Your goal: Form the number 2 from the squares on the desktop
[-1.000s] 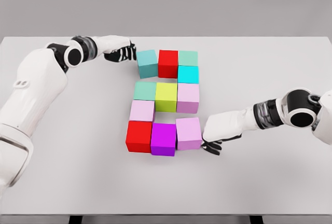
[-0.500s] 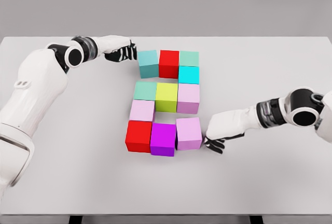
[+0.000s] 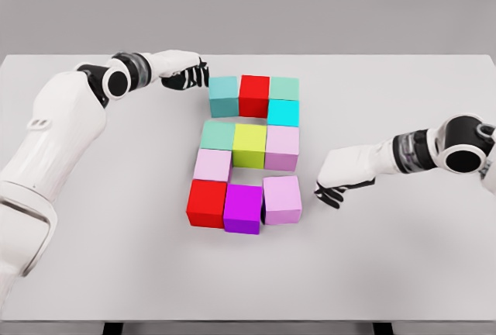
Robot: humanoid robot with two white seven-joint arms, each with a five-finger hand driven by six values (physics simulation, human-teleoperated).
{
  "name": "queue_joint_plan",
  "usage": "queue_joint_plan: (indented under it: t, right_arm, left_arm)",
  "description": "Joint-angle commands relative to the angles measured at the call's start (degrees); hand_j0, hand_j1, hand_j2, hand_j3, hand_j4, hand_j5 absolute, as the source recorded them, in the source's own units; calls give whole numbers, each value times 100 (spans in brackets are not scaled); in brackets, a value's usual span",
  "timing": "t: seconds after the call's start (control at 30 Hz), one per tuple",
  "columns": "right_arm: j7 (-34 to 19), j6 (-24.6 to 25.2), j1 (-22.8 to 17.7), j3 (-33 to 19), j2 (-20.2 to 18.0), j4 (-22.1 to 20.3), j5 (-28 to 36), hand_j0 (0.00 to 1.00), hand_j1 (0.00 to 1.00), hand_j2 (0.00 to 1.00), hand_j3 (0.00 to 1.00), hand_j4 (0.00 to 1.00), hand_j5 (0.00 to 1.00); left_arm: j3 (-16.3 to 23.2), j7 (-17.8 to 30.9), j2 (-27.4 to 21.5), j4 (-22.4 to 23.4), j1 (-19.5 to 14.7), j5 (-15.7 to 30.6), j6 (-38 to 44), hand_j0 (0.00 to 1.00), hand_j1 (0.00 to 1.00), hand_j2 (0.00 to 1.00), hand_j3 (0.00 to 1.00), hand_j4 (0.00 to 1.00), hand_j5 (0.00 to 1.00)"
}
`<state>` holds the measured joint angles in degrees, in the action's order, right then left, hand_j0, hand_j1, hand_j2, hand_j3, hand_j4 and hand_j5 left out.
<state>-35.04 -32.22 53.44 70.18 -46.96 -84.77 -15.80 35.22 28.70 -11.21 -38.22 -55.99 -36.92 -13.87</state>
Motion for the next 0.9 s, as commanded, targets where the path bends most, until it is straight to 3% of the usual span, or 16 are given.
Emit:
queue_joint_plan:
  t: [0.0, 0.13, 0.2, 0.57, 0.6, 0.63, 0.67, 0.7, 0.77, 0.87]
  right_arm:
    - [4, -22, 0, -14, -41, -4, 6, 33, 33, 33, 33, 33, 33]
    - [4, -22, 26, -14, -111, -4, 6, 65, 65, 65, 65, 65, 65]
    - [4, -22, 97, -14, -129, -4, -2, 100, 100, 100, 100, 100, 100]
    - [4, -118, 18, -462, -278, 31, -11, 100, 100, 100, 100, 100, 100]
    - [4, -118, 18, -453, -270, 66, -11, 100, 100, 100, 100, 100, 100]
    - [4, -127, 18, -453, -261, 163, -20, 100, 100, 100, 100, 100, 100]
    - [4, -127, 9, -453, -252, 189, -29, 100, 100, 100, 100, 100, 100]
    - [4, -127, 9, -444, -243, 207, -29, 100, 100, 100, 100, 100, 100]
    - [4, -127, -35, -453, -269, 224, -38, 100, 100, 100, 100, 100, 100]
    - [4, -145, -18, -453, -278, 216, -38, 100, 100, 100, 100, 100, 100]
  left_arm:
    - [-6, 4, 4, -2, 0, 9, -2, 48, 48, 48, 48, 48, 48]
    - [-6, 4, 31, -11, -9, 9, -2, 48, 48, 48, 48, 48, 48]
    - [-6, 4, 83, -19, -9, 9, -2, 48, 48, 48, 48, 48, 48]
    - [-252, 21, -215, -46, 9, 36, -10, 48, 48, 48, 48, 48, 48]
    - [-261, 21, -320, -90, 9, 88, -37, 50, 50, 50, 50, 50, 50]
    - [-278, 12, -452, -203, 18, 150, -98, 62, 62, 62, 62, 62, 62]
    - [-419, 12, -654, -502, 70, 307, -125, 100, 100, 100, 100, 100, 100]
    - [-411, 21, -988, -1029, 123, 737, -230, 100, 100, 100, 100, 100, 100]
    - [-366, 12, -1805, -2188, 667, 1854, -687, 100, 100, 100, 100, 100, 100]
    - [-366, 39, -2790, -3806, 1423, 2821, -898, 100, 100, 100, 100, 100, 100]
